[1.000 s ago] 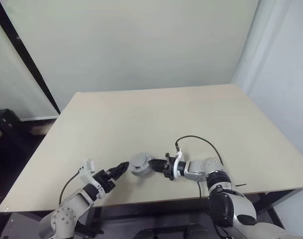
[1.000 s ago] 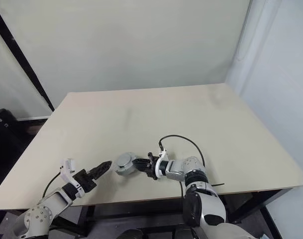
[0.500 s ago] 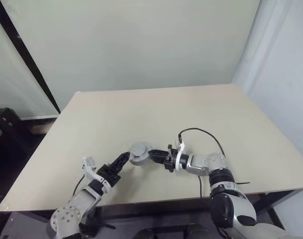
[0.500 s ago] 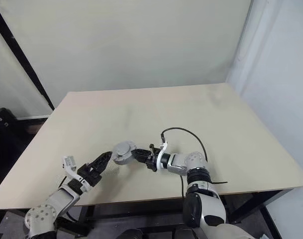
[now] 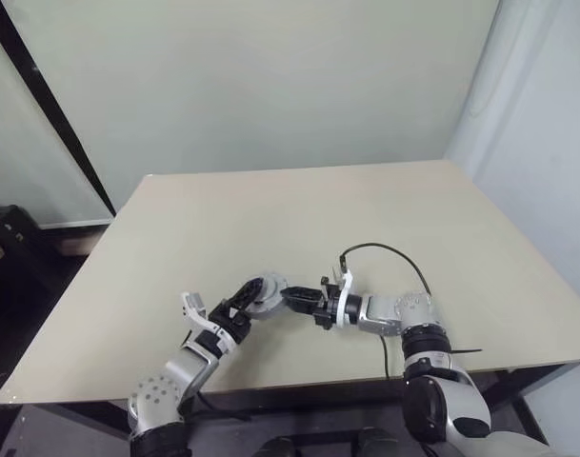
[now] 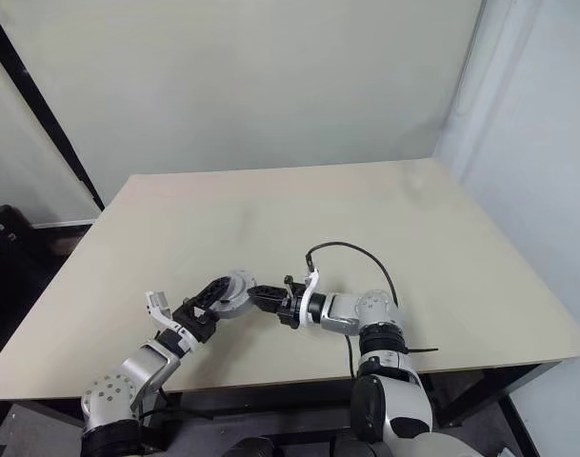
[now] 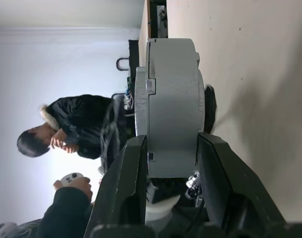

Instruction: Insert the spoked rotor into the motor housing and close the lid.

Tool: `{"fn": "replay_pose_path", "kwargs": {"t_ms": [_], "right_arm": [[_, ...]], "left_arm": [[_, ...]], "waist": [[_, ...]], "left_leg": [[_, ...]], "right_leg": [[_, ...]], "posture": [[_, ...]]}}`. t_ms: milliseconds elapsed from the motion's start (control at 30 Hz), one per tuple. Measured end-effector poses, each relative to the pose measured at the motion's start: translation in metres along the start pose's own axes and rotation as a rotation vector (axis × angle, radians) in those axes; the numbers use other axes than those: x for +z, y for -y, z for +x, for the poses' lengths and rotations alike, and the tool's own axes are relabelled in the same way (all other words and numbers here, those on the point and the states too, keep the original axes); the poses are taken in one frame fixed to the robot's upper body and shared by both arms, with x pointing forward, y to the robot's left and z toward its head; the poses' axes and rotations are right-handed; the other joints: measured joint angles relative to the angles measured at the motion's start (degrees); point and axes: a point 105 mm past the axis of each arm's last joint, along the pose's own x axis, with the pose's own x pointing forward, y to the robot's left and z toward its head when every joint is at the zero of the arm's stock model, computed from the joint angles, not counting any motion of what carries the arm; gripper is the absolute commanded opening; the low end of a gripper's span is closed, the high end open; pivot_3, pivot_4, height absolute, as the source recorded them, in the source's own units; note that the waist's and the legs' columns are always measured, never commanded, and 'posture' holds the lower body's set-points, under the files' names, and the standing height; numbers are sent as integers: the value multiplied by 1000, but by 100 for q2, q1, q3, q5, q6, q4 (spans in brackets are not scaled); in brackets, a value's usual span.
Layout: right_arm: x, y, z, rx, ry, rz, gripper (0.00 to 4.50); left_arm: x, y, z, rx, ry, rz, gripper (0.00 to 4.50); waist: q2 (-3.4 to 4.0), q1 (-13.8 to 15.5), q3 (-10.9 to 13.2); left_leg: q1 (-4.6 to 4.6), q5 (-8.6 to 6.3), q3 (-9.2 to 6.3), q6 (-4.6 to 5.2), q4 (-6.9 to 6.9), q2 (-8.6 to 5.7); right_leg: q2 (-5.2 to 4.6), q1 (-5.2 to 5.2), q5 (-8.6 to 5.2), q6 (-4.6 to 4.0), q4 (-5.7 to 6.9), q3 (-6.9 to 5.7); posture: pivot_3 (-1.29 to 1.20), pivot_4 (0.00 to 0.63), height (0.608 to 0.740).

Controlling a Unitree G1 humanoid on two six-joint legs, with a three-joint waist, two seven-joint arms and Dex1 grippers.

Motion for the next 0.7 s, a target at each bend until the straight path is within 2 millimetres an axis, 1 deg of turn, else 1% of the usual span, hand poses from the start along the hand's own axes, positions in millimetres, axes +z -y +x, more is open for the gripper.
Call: {"fn": "replay_pose_path", "kwargs": {"t_ms": [100, 200, 233, 267, 433, 500, 533, 633, 700], "right_arm": [[-1, -1, 0, -6, -5, -10, 1197], [-1, -2, -1, 4, 1, -16, 1197], [0, -3, -2, 7, 8, -20, 1196], [-1, -2, -2, 16, 11, -15, 1196], [-3, 0, -2, 21, 15, -11, 1196], [-3, -2, -2, 23, 13, -21, 1938], [-3, -1, -2, 20, 10, -26, 2210], [0, 1, -2, 3, 39, -32, 3247], [10, 2, -6, 0, 103, -22, 3254]], "left_arm": [[-2, 1, 3, -16, 2, -27, 3905], [-4, 2, 3, -21, -4, -33, 2906], [-4, 3, 3, -34, -5, -40, 2509], [-3, 5, 2, -46, -1, -48, 2295], [-4, 3, 1, -46, -2, -53, 2265], [-4, 4, 1, -53, 0, -54, 2265], [-4, 5, 1, -58, 3, -53, 2238], [-5, 5, 2, -60, 5, -56, 2045], [-10, 3, 3, -57, -4, -66, 2028]], "waist": [[-1, 0, -1], [-1, 2, -1], [-2, 3, -1], [-2, 3, -1], [-2, 1, -1], [-2, 2, -1], [-2, 1, -1], [-2, 3, -1], [-2, 18, -1]], "left_leg": [[-30, 2, 0, 3, 12, -1], [-39, 12, -1, 19, 14, -2], [-39, 12, -1, 19, 13, -2], [-39, 12, -1, 19, 13, -2], [-39, 11, 2, 18, 15, -2], [-39, 11, 3, 18, 16, -2], [-38, 11, 4, 18, 16, -2], [-39, 12, 2, 19, 16, -3], [-39, 11, 2, 18, 17, -7]], "right_leg": [[3, -25, 2, 0, 4, -1], [3, -34, 2, 0, 7, 1], [2, -34, 2, 0, 6, 1], [2, -35, 2, -1, 6, 1], [3, -35, 2, -1, 7, 2], [3, -35, 2, -1, 8, 2], [3, -34, 2, -1, 8, 1], [3, -34, 2, -1, 8, 3], [2, -32, 2, 0, 7, 3]], "posture": [[0, 0, 740], [0, 0, 740], [0, 0, 740], [0, 0, 740], [0, 0, 740], [0, 0, 740], [0, 0, 740], [0, 0, 740], [0, 0, 740]]}}
